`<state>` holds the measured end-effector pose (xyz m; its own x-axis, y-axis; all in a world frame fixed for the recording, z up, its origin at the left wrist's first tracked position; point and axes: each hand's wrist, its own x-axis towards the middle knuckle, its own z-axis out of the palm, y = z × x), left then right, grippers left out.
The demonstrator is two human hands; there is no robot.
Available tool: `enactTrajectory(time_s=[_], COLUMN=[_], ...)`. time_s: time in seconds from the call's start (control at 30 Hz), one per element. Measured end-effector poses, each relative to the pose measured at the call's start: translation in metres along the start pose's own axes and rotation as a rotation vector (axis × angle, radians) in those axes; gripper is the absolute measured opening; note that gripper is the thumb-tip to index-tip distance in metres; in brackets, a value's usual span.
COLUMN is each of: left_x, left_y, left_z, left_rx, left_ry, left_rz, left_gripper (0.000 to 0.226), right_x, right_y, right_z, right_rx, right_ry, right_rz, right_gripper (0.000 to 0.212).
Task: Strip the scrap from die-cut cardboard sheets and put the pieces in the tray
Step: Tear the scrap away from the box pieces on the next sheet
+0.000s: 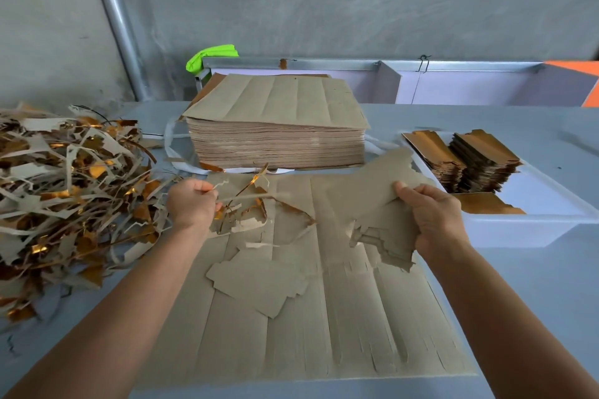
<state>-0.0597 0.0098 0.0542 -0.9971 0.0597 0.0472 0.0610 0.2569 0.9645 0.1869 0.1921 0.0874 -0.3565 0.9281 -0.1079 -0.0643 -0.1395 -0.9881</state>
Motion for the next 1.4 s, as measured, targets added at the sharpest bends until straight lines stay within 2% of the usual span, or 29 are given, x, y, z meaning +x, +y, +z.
enactTrajectory(time_s=[0.1, 0.17, 0.23, 0.27, 0.3, 0.33, 0.37, 0.4, 0.43, 0.47, 0.5, 0.53, 0.6, 0.63, 0.73, 0.87, 0.93, 0.97, 1.03, 1.1, 1.17, 1.2, 1.27, 1.33, 1.4], left_x=[0.007, 0.009, -0.001, -0.009, -0.019, -0.032, -0.045, -0.059, -0.072, -0.084, -0.093, -0.098, -0.104, -0.104, -0.105, -0.096, -0.084, -0.078, -0.064, -0.051, -0.043, -0.043, -0.046, -0.053, -0.055], left_y=[-0.01, -0.014, -0.012, -0.007, -0.001, 0.006, 0.014, 0.023, 0.031, 0.033, 0.032, 0.029, 0.024, 0.021, 0.02, 0.022, 0.021, 0.02, 0.015, 0.006, 0.0, -0.002, -0.004, -0.004, -0.007], left_z=[-0.005, -0.009, -0.008, -0.006, -0.002, 0.004, 0.009, 0.013, 0.017, 0.022, 0.026, 0.03, 0.035, 0.036, 0.034, 0.022, 0.015, 0.011, 0.007, 0.004, -0.002, -0.005, -0.008, -0.008, -0.006], left_rx=[0.066, 0.291, 0.725, 0.865, 0.882, 0.787, 0.589, 0.341, 0.097, -0.084, -0.183, -0.223, -0.216, -0.199, -0.12, -0.121, -0.07, -0.044, 0.045, 0.235, 0.52, 0.647, 0.868, 1.092, 1.197], left_ry=[0.033, -0.002, -0.088, -0.081, -0.048, -0.038, -0.098, -0.259, -0.48, -0.672, -0.793, -0.843, -0.839, -0.831, -0.901, -1.084, -1.054, -0.99, -0.769, -0.518, -0.457, -0.51, -0.735, -0.974, -1.052], left_rz=[0.023, 0.13, 0.295, 0.388, 0.488, 0.581, 0.615, 0.526, 0.341, 0.143, 0.002, -0.059, -0.039, -0.001, 0.116, 0.092, 0.089, 0.087, 0.127, 0.252, 0.387, 0.41, 0.361, 0.324, 0.374], left_gripper=[0.014, 0.01, 0.033, 0.046, 0.055, 0.059, 0.061, 0.063, 0.066, 0.067, 0.061, 0.049, 0.026, 0.021, 0.017, 0.005, 0.01, 0.012, 0.021, 0.03, 0.021, 0.023, 0.064, 0.091, 0.091], right_x=[0.002, 0.002, 0.001, 0.001, 0.0, -0.001, -0.002, -0.004, -0.006, -0.008, -0.009, -0.01, -0.013, -0.015, -0.019, -0.012, -0.006, -0.004, 0.0, 0.004, 0.006, 0.006, 0.004, -0.001, -0.005], right_y=[0.004, 0.007, 0.011, 0.013, 0.016, 0.018, 0.02, 0.022, 0.024, 0.026, 0.027, 0.027, 0.028, 0.028, 0.029, 0.028, 0.027, 0.027, 0.026, 0.026, 0.027, 0.027, 0.03, 0.033, 0.036], right_z=[-0.004, -0.006, -0.005, -0.004, -0.001, 0.002, 0.006, 0.01, 0.013, 0.017, 0.019, 0.021, 0.022, 0.022, 0.022, 0.014, 0.007, 0.004, -0.001, -0.004, -0.005, -0.004, -0.001, 0.003, 0.008], right_rx=[0.079, 0.111, 0.134, 0.143, 0.148, 0.156, 0.172, 0.195, 0.226, 0.258, 0.283, 0.301, 0.325, 0.331, 0.319, 0.212, 0.179, 0.168, 0.154, 0.159, 0.169, 0.172, 0.179, 0.171, 0.155], right_ry=[0.046, 0.02, -0.046, -0.085, -0.124, -0.161, -0.195, -0.226, -0.249, -0.265, -0.273, -0.276, -0.276, -0.279, -0.285, -0.145, -0.11, -0.098, -0.057, 0.016, 0.08, 0.091, 0.077, 0.04, -0.012], right_rz=[0.035, 0.035, 0.019, 0.01, 0.003, -0.003, -0.007, -0.006, 0.001, 0.011, 0.019, 0.023, 0.034, 0.042, 0.063, 0.043, 0.024, 0.02, 0.02, 0.035, 0.07, 0.086, 0.101, 0.102, 0.104], right_gripper=[0.032, 0.033, 0.034, 0.036, 0.039, 0.041, 0.044, 0.045, 0.044, 0.043, 0.042, 0.04, 0.033, 0.027, 0.011, 0.012, 0.014, 0.013, 0.013, 0.015, 0.016, 0.015, 0.011, 0.01, 0.008])
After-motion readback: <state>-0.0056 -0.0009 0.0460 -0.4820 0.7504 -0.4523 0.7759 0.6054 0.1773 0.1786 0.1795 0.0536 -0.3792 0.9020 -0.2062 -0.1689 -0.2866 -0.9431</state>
